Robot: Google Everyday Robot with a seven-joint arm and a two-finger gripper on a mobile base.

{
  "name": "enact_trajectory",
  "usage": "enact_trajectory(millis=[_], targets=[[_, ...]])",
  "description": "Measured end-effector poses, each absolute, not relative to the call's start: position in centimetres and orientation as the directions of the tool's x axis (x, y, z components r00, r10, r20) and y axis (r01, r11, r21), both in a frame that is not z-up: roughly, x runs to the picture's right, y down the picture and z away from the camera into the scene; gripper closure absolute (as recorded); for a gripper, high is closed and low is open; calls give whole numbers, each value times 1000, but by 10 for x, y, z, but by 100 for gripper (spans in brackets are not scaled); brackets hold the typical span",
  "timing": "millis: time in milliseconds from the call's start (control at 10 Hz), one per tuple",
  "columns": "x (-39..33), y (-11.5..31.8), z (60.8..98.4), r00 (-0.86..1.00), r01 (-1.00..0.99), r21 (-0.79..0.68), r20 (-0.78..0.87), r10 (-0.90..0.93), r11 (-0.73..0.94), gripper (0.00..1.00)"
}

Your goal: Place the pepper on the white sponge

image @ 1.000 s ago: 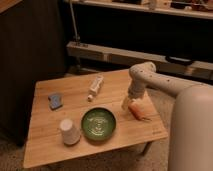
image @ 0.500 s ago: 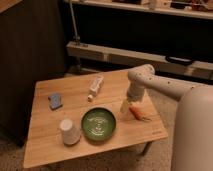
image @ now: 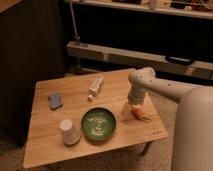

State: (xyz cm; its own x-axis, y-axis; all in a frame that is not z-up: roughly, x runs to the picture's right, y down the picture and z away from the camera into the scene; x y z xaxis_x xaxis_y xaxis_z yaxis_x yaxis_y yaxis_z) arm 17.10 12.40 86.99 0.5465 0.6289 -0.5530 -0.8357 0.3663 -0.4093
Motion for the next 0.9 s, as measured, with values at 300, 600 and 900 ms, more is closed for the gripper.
enact_trajectory(millis=[300,600,900], targets=[[176,132,874,546,-836,-413,-564,620,360,20],[174,141,880,545,-837,-417,-572,612,355,20],[177,147,883,541,-840,-419,-584,606,345,20]])
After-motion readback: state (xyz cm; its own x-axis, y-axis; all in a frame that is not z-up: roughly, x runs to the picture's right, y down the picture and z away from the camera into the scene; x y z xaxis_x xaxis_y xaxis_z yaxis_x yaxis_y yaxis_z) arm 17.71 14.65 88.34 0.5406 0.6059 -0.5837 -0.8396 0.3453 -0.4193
